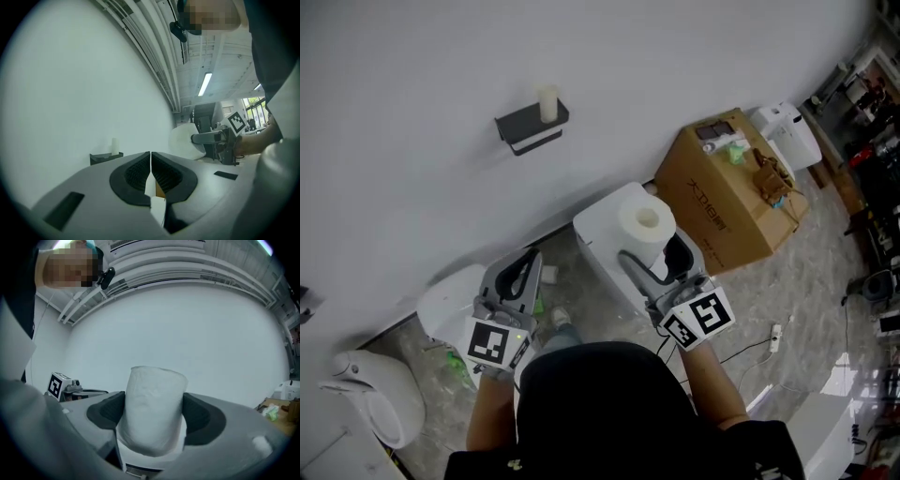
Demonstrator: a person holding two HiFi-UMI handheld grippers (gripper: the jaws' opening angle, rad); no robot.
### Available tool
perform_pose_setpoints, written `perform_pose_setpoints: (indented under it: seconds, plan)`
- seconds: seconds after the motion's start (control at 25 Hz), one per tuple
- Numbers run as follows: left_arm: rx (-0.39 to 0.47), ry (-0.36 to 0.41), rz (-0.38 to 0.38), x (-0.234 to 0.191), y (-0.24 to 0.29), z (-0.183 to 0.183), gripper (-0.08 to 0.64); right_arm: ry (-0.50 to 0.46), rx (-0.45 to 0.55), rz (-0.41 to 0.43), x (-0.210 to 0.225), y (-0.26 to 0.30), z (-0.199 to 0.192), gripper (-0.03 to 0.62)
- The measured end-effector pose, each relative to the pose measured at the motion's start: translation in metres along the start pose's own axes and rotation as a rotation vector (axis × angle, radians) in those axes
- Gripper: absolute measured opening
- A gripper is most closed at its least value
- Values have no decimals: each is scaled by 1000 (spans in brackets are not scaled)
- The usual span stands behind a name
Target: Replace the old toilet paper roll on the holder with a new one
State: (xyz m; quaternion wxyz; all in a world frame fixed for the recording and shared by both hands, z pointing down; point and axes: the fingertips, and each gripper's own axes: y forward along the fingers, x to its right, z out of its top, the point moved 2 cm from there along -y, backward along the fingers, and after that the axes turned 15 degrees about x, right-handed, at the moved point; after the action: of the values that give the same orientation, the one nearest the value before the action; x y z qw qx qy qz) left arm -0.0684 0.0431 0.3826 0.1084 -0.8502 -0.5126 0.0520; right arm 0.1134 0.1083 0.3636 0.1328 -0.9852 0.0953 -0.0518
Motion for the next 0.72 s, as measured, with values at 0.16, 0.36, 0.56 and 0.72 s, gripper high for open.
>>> perform_pose_setpoints:
  seconds: [0.16,0.36,0.56,0.72]
  plan:
    - [-10,-26,-9,-46,19,-4,12,-20,24,-20,6,51,-8,379]
    - [-15,-34,1,-90,35,-8,12,-16,32,-37,12,97,-19,380]
    - [-2,-20,17,-118,51,-8,12,-16,29,-29,14,123,-20,380]
    - [27,18,21,-132,66,-8,12,-6,24,-34,24,133,-22,380]
